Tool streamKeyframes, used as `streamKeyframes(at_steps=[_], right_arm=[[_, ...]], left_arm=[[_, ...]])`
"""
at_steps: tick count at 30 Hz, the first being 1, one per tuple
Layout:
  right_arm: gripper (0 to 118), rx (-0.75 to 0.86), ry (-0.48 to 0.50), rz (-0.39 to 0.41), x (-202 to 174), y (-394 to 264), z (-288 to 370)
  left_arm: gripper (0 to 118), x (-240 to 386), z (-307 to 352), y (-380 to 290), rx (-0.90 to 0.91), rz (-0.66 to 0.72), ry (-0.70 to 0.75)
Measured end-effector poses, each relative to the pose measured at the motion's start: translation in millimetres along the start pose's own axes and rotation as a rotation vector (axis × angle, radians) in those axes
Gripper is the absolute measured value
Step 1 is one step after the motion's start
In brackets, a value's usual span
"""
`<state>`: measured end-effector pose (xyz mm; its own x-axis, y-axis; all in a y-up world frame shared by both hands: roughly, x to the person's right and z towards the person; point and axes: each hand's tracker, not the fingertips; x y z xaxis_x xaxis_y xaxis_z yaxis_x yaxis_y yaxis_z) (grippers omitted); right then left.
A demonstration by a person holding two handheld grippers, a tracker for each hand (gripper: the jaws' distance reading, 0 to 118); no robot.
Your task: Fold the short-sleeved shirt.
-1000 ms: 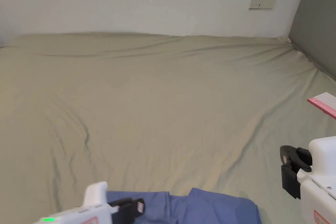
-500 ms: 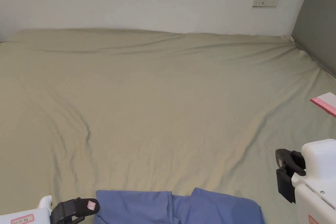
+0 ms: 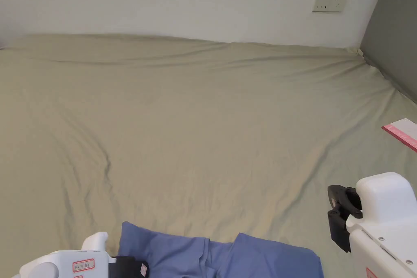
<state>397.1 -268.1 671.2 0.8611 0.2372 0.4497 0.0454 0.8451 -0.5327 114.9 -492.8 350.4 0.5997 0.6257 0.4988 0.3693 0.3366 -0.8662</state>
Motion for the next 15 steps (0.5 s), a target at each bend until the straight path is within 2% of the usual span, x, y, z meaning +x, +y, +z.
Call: streamKeyframes(at_steps=[6, 11, 15], right_arm=[[2, 0.010, 0.005, -0.004, -2, 2, 0], [2, 0.019, 0.020, -0.006, -5, 2, -1], [2, 0.023, 0.035, -0.016, -9, 2, -4]], left_arm=[[11, -12, 45, 12, 0.067, -0.020, 0.069], [11, -34, 106, 26, 0.152, -0.065, 0.295], [11, -24, 148, 34, 0.183, -0.110, 0.597]])
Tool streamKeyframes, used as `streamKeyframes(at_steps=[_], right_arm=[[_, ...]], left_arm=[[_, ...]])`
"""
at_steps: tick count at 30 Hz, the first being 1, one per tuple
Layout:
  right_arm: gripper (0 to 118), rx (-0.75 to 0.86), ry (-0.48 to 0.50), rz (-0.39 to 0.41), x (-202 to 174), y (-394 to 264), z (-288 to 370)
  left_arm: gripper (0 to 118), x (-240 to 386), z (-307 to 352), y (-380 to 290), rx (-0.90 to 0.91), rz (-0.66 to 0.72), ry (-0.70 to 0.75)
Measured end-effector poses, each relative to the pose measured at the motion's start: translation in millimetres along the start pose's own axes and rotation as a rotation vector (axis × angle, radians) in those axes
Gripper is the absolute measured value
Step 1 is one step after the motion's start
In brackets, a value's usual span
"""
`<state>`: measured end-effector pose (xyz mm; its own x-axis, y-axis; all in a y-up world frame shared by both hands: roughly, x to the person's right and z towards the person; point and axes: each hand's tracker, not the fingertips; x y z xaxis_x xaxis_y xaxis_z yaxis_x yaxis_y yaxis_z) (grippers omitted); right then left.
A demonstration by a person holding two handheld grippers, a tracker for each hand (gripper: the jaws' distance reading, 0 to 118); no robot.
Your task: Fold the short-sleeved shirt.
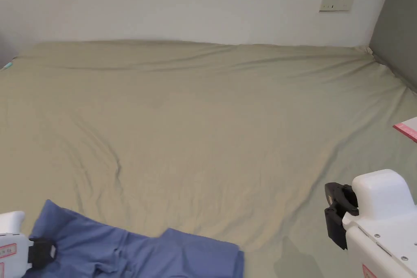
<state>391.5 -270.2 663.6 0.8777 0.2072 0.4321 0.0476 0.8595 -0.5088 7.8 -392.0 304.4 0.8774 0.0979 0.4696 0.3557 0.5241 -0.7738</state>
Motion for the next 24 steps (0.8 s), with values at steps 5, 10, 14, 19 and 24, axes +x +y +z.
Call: streamKeyframes(at_steps=[5, 10, 14, 19, 24], right_arm=[[2, 0.002, 0.019, 0.008, -7, -1, -5], [2, 0.004, 0.028, 0.001, -7, -2, -4], [2, 0.003, 0.016, -0.011, 0, -3, -1], [2, -0.013, -0.005, -0.040, 11, -9, 0], [2, -0.023, -0.010, -0.042, 14, -14, 4]], left_arm=[[11, 31, 35, 9, 0.007, -0.007, -0.112], [11, 101, 38, 14, -0.002, -0.072, -0.259], [11, 157, 8, 9, -0.034, -0.219, -0.306], [11, 225, -54, -26, -0.193, -0.293, -0.341], [12, 260, -90, -58, -0.233, -0.323, -0.236]])
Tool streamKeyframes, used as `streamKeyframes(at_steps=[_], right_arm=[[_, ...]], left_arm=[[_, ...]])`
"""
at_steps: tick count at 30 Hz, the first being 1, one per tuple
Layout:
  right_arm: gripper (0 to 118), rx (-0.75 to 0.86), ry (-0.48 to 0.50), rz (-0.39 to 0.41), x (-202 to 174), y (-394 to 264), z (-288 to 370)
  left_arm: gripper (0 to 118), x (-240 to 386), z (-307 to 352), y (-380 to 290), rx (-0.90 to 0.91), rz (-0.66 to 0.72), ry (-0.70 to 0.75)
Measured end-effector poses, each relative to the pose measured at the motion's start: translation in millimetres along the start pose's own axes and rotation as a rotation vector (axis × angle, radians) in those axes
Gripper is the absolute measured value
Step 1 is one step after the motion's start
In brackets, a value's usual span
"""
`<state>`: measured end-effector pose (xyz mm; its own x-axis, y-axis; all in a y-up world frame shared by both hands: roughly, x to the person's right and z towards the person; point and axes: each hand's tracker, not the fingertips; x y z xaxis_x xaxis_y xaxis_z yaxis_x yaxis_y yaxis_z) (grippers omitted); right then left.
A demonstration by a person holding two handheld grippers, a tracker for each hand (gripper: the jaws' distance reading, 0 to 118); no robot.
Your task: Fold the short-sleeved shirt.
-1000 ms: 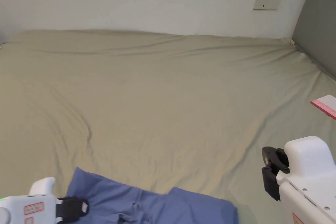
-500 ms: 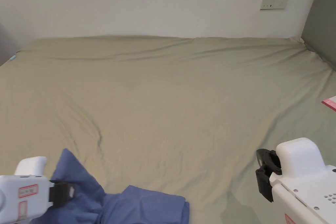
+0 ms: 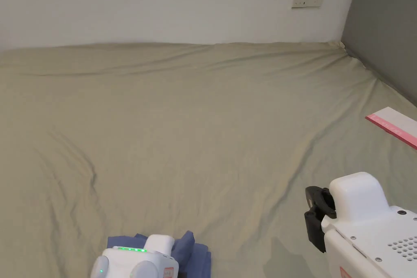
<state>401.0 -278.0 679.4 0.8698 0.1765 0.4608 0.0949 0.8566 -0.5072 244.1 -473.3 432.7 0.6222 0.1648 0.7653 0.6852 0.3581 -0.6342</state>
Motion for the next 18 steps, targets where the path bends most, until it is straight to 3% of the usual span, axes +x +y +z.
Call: streamKeyframes(at_steps=[1, 2, 4, 7, 8, 9, 11, 13, 14, 15, 16, 18], right_arm=[[2, -0.002, 0.001, 0.001, 0, -1, 0], [2, -0.003, 0.001, 0.001, 0, -1, -1], [2, -0.009, 0.004, -0.001, 1, -3, -4], [2, -0.012, 0.008, -0.004, 0, -2, -6], [2, -0.011, 0.009, -0.004, 0, -2, -6], [2, -0.008, 0.010, -0.002, 0, -1, -6], [2, -0.002, 0.010, 0.000, 0, 0, -4], [2, 0.001, 0.008, 0.003, 0, 0, -3], [2, 0.002, 0.006, 0.003, 0, 0, -3], [2, 0.002, 0.005, 0.002, 1, 0, -2], [2, 0.003, 0.004, 0.002, 1, 0, -2], [2, 0.002, 0.003, -0.002, 1, 0, -1]], left_arm=[[15, 5, 0, 0, 0.013, 0.022, 0.013], [27, 10, 2, 0, 0.019, 0.028, 0.019], [83, 10, 5, 2, 0.032, 0.057, -0.071], [104, -2, 18, 3, 0.049, 0.205, -0.388], [114, -5, 26, 2, 0.088, 0.238, -0.417], [115, -8, 36, 2, 0.145, 0.249, -0.408], [112, -12, 58, 1, 0.296, 0.194, -0.304], [95, -13, 71, -2, 0.358, 0.062, -0.145], [76, -10, 73, -4, 0.375, 0.026, -0.078], [32, -9, 73, -7, 0.400, -0.001, -0.017], [2, -8, 69, -11, 0.417, -0.028, 0.037], [0, -3, 57, -19, 0.408, -0.063, 0.099]])
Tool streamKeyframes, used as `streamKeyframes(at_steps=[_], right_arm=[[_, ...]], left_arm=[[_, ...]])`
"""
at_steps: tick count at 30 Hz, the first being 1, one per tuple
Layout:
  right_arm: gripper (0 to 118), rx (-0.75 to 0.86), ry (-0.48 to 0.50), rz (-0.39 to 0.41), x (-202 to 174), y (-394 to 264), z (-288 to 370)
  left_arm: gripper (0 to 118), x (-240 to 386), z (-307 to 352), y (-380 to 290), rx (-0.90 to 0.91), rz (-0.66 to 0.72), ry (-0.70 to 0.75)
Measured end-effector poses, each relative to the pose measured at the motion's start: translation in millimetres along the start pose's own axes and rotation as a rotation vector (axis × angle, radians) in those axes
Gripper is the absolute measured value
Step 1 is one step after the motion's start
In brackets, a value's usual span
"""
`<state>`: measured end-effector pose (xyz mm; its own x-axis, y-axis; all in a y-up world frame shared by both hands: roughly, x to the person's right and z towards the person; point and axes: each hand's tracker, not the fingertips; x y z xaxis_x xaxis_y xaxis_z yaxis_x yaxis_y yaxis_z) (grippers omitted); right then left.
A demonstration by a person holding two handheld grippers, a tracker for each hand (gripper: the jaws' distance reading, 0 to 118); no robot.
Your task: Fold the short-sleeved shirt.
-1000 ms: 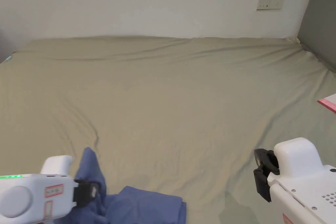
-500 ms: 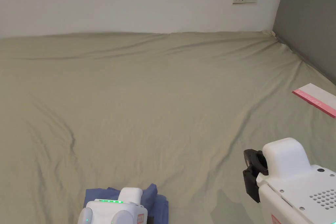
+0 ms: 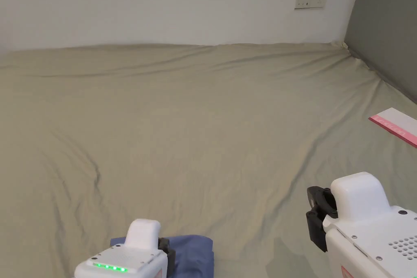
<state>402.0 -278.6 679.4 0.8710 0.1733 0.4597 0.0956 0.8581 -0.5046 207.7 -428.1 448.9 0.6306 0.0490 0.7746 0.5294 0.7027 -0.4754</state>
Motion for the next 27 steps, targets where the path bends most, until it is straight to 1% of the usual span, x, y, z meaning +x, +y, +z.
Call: streamKeyframes(at_steps=[3, 6, 8, 10, 11, 13, 14, 15, 16, 19, 21, 22, 23, 25, 27], right_arm=[[2, -0.004, 0.002, 0.001, 0, -2, 2], [2, -0.014, -0.002, 0.008, 0, -4, 3], [2, -0.018, -0.003, 0.005, 2, -5, 4], [2, -0.018, -0.006, 0.002, 4, -6, 5], [2, -0.017, -0.009, -0.001, 5, -6, 5], [2, -0.018, -0.007, -0.014, 7, -7, 4], [2, -0.019, -0.003, -0.020, 8, -7, 3], [2, -0.021, -0.001, -0.026, 8, -7, 1], [2, -0.022, 0.001, -0.028, 7, -7, 0], [2, -0.021, 0.017, -0.026, 4, -4, -5], [2, -0.012, 0.035, -0.028, 1, -2, -12], [2, -0.013, 0.037, -0.032, -1, 0, -16], [2, -0.013, 0.041, -0.036, -4, 2, -21], [2, -0.008, 0.069, -0.047, -11, 4, -29], [2, -0.010, 0.118, -0.053, -22, 5, -38]], left_arm=[[0, 19, -22, -22, -0.062, -0.030, -0.036], [0, 46, -44, -40, -0.111, -0.127, -0.009], [0, 64, -58, -51, -0.131, -0.197, 0.059], [0, 80, -53, -54, -0.069, -0.261, 0.138], [0, 88, -51, -55, -0.062, -0.283, 0.150], [0, 96, -44, -62, -0.023, -0.271, 0.100], [0, 102, -44, -65, -0.034, -0.297, 0.076], [0, 109, -45, -68, -0.051, -0.347, 0.080], [0, 111, -43, -71, -0.049, -0.368, 0.080], [0, 113, -34, -75, -0.066, -0.338, -0.049], [0, 107, -20, -72, -0.043, -0.233, -0.186], [0, 106, -14, -69, -0.045, -0.207, -0.236], [0, 104, -6, -65, -0.053, -0.201, -0.254], [0, 93, 14, -56, -0.014, -0.162, -0.275], [0, 65, 32, -49, 0.032, -0.105, -0.286]])
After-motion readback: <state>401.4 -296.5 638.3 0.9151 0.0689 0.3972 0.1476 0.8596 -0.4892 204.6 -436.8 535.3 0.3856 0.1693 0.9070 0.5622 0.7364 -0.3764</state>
